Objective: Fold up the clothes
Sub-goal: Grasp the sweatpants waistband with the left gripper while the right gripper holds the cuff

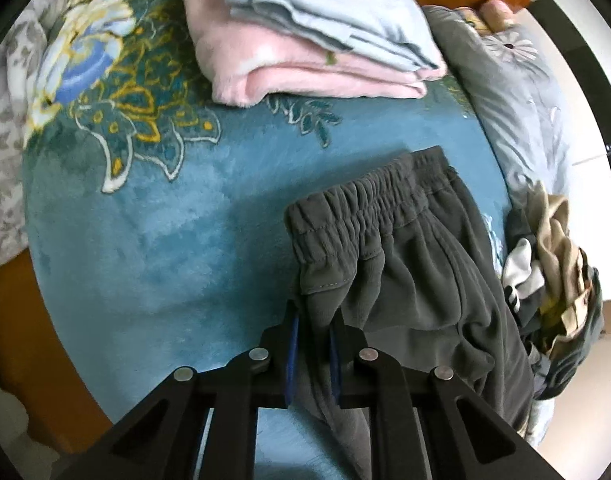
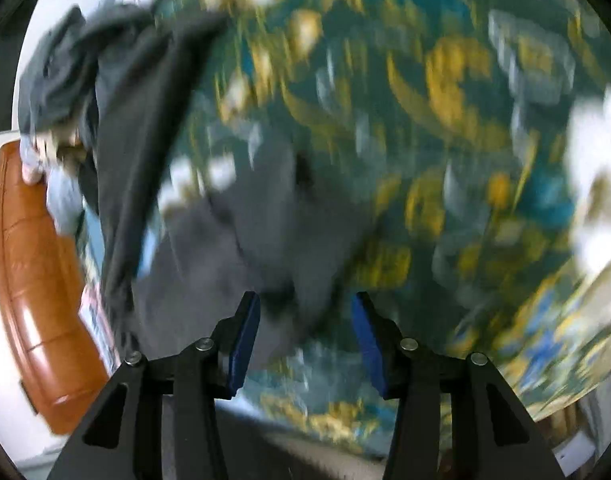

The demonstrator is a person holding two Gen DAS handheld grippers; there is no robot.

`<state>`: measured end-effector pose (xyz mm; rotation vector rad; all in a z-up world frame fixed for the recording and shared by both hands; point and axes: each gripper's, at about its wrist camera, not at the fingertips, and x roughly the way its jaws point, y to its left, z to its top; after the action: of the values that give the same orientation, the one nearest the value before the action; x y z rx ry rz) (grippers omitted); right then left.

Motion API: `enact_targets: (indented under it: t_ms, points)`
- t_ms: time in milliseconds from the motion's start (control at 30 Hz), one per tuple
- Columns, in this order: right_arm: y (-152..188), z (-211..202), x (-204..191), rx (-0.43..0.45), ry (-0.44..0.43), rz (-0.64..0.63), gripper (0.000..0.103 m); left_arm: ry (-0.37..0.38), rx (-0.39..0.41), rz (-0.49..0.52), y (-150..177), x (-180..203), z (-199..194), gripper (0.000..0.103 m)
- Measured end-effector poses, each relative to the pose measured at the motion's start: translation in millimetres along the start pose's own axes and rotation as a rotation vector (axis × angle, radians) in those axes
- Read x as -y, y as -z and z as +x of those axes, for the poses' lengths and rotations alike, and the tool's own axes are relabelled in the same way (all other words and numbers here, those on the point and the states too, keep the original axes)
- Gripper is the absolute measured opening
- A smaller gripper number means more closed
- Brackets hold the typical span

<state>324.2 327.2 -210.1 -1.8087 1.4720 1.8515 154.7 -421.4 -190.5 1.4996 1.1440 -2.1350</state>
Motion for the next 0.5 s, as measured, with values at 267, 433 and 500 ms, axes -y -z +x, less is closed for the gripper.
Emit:
enact_targets:
  t_ms: [267,433,500]
  points:
    - [5,36,-8,0.001,-0.088,0.027,0.034,0.027,0.036,-0.033,1,0,-17,0.01]
    - [-7,12,-40,0.07,-0.1,0.015,0.007,0.056,0.083,-0.024,-2,14,-35,0.007]
    - [-15,-21,-67,0.148,-0.159,-0.049,0.007,0.084,0.098,-0.018,-5,21,-48,0.007]
